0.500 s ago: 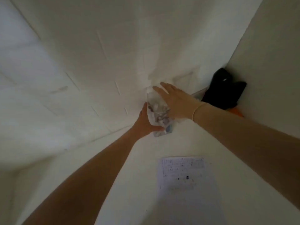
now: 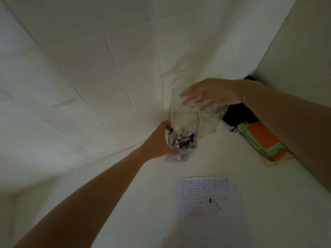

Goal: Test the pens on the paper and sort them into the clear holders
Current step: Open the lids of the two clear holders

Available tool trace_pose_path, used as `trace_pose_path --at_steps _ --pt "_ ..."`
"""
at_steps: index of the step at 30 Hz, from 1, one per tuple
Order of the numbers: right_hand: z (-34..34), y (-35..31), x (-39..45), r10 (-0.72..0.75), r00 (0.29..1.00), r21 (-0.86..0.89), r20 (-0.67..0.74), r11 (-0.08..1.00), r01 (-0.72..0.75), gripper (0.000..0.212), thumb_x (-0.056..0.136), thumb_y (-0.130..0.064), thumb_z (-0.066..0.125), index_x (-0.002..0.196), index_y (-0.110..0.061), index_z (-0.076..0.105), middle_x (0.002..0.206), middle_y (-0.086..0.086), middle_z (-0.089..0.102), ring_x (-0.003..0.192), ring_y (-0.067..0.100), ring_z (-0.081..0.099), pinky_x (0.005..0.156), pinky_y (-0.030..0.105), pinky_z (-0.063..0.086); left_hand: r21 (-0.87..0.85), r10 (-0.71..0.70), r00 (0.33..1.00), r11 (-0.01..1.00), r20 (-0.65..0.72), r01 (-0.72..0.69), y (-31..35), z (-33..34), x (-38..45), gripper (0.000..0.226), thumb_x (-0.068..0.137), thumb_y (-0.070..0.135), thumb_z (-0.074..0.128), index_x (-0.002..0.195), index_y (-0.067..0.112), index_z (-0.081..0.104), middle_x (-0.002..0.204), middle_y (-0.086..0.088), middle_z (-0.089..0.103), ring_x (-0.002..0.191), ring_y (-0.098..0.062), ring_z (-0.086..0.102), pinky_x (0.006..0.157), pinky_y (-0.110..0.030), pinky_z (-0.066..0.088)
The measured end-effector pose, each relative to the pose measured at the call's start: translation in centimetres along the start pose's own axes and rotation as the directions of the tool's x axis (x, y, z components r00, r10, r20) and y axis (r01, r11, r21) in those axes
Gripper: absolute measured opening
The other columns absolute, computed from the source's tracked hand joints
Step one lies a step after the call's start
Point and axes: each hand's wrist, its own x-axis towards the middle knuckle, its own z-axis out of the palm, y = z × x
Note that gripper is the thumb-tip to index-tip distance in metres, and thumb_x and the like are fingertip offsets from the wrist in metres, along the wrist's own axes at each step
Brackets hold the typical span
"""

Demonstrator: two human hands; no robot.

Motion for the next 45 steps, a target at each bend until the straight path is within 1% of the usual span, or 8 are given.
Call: trace_pose_path --at_steps 3,9,15,20,24,29,35,45 --pt "-1.1 1.6 -1.6 0.022 0.998 0.263 -0.064 0.965 -0.004 0.039 0.084 -0.039 0.058 0.113 -0.014 0.06 0.107 0.009 0.066 0.107 0.032 0.059 0.093 0.049 0.049 0.089 0.074 0.997 0.993 0.031 -0.077 0.8 -1.3 -2.3 0.092 0.052 0.033 0.088 0.125 0.026 0.031 0.118 0.005 0.048 0.101 -0.013 0.053 0.088 -0.029 0.045" --pt "-0.2 2.9 -2.7 0.132 0.901 0.03 -0.413 0.991 -0.132 0.022 0.094 -0.021 0.053 0.105 -0.004 0.063 0.112 0.023 0.063 0.095 0.032 0.064 0.084 0.042 0.054 0.437 0.212 0.966 0.862 0.148 -0.256 1.7 -3.8 -5.2 0.107 0.055 0.049 0.079 0.14 0.024 0.019 0.13 0.003 0.034 0.107 -0.016 0.047 0.089 -0.028 0.045" --pt "2.1 6.2 -5.0 0.236 0.955 -0.113 -0.179 0.96 -0.258 0.088 0.063 -0.083 0.046 0.128 -0.024 0.052 0.123 -0.001 0.051 0.12 0.017 0.043 0.108 0.041 0.034 0.608 0.192 0.942 0.724 0.277 -0.326 3.2 -4.0 -5.0 0.106 0.059 0.052 0.075 0.141 0.019 0.018 0.129 -0.002 0.038 0.105 -0.018 0.048 0.085 -0.026 0.043" --pt "2.4 12.9 -5.9 0.163 0.977 0.006 -0.14 0.986 -0.164 0.049 0.073 -0.023 0.078 0.117 -0.028 0.057 0.125 -0.004 0.054 0.119 0.017 0.048 0.103 0.035 0.038 0.745 0.224 0.889 0.485 0.4 -0.458 4.3 -1.5 -3.8 0.096 0.055 0.046 0.072 0.135 0.018 0.027 0.119 -0.003 0.043 0.103 -0.022 0.046 0.087 -0.034 0.041" --pt "3.1 17.2 -6.4 0.201 0.973 -0.067 -0.116 0.975 -0.21 0.056 0.072 -0.012 0.078 0.121 -0.029 0.057 0.127 -0.003 0.048 0.117 0.016 0.046 0.095 0.026 0.037 0.879 0.151 0.89 0.154 0.431 -0.452 5.7 2.1 -2.9 0.096 0.066 0.044 0.065 0.141 0.015 0.013 0.136 -0.013 0.031 0.121 -0.031 0.035 0.099 -0.045 0.029" --pt "3.8 20.9 -5.4 0.095 0.941 -0.15 -0.325 0.977 -0.151 0.053 0.073 -0.015 0.076 0.121 -0.028 0.057 0.133 -0.002 0.052 0.11 0.015 0.052 0.082 0.02 0.041 0.91 0.11 0.917 0.123 0.384 -0.396 6.7 4.6 -1.7 0.091 0.073 0.035 0.066 0.142 0.013 0.011 0.137 -0.015 0.033 0.123 -0.033 0.034 0.102 -0.05 0.025" --pt "3.5 21.1 -3.7 0.014 0.913 -0.678 -0.409 0.665 -0.314 0.065 0.081 -0.02 0.059 0.14 -0.036 0.036 0.143 -0.001 0.042 0.125 0.021 0.043 0.094 0.034 0.046 0.919 0.075 0.918 0.031 0.39 -0.393 7.8 6.2 -0.8 0.097 0.081 0.031 0.066 0.145 0.008 -0.003 0.147 -0.021 0.018 0.135 -0.036 0.021 0.109 -0.054 0.017" --pt "4.0 21.4 -2.2 -0.043 0.937 -0.834 -0.348 0.47 -0.288 0.061 0.098 -0.025 0.042 0.15 -0.026 0.011 0.159 -0.001 0.01 0.143 0.029 0.013 0.107 0.041 0.037 0.927 0.218 0.902 -0.12 0.374 -0.355 6.9 4.8 -0.1 0.108 0.045 0.046 0.083 0.139 0.016 0.041 0.125 -0.013 0.057 0.114 -0.026 0.054 0.096 -0.048 0.042"
